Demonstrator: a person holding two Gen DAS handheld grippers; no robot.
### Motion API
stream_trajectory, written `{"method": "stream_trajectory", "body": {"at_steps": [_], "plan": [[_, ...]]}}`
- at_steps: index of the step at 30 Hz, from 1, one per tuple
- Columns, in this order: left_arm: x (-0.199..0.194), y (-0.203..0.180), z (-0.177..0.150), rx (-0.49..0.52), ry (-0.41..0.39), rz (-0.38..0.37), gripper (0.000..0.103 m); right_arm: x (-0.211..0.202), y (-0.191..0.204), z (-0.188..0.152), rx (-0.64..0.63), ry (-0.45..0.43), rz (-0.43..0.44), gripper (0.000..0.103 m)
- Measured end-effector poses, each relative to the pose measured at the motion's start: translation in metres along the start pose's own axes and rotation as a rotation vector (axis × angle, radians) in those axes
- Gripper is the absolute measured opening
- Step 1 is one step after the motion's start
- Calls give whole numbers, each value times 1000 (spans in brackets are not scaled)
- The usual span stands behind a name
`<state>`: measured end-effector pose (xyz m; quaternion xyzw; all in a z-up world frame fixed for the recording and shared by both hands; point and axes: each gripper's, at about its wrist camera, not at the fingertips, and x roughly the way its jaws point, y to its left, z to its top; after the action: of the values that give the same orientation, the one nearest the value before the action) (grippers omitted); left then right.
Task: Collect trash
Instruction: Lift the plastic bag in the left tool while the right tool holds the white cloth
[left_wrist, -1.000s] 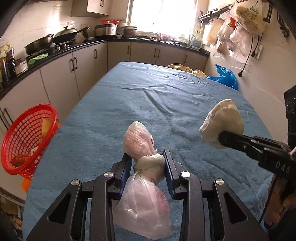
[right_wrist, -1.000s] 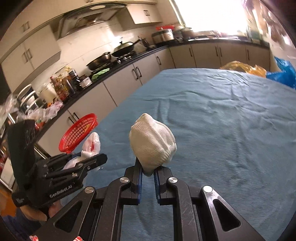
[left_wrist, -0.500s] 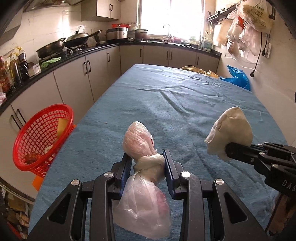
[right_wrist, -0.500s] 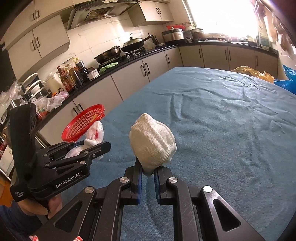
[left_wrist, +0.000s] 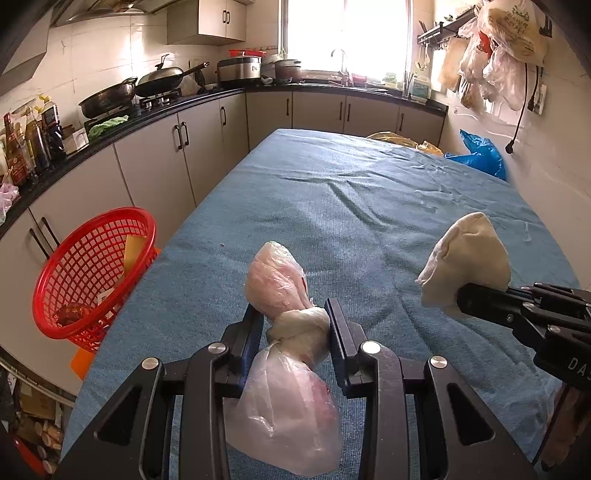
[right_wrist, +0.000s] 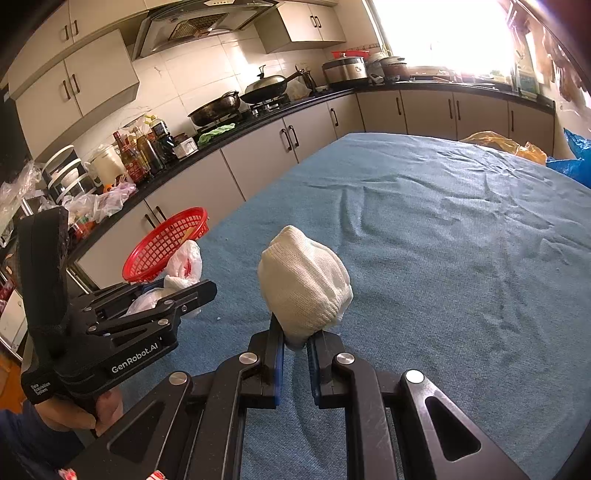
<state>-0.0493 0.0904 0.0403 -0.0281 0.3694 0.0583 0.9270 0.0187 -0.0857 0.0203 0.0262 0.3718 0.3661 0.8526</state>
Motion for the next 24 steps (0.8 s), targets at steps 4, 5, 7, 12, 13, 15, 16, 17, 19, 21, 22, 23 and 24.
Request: {"method": "stream_trajectory", "body": {"at_steps": [4, 5, 7, 12, 13, 15, 16, 17, 19, 21, 22, 23, 24], "plan": [[0, 0, 0, 1, 2, 3, 33, 0, 0, 0, 0, 1, 0, 12], [0, 0, 0, 1, 1, 3, 33, 0, 1, 0, -1, 1, 1, 12], [0, 0, 0, 2, 4, 4, 33, 0, 0, 0, -2, -1, 1, 12], [1, -1, 0, 4, 5, 6, 33, -1, 6, -1, -7, -2, 1, 12], [1, -2, -1, 5, 6, 6, 33, -1, 6, -1, -6, -3, -1, 12], [1, -3, -1, 6, 7, 6, 33, -1, 7, -1, -5, -3, -1, 12], [1, -3, -1, 5, 7, 6, 33, -2, 7, -1, -6, -3, -1, 12], [1, -3, -1, 5, 7, 6, 33, -2, 7, -1, -6, -4, -1, 12], [1, -3, -2, 5, 8, 6, 33, -2, 7, -1, -6, -5, -2, 12], [1, -3, -2, 5, 9, 5, 33, -2, 7, -1, -6, -5, -3, 12], [1, -3, -2, 4, 9, 5, 33, -2, 7, -1, -6, -5, -1, 12], [1, -3, -3, 3, 10, 5, 33, -2, 7, -2, -6, -5, -1, 12], [1, -3, -3, 4, 10, 5, 33, -2, 7, -1, -6, -5, -2, 12]]}}
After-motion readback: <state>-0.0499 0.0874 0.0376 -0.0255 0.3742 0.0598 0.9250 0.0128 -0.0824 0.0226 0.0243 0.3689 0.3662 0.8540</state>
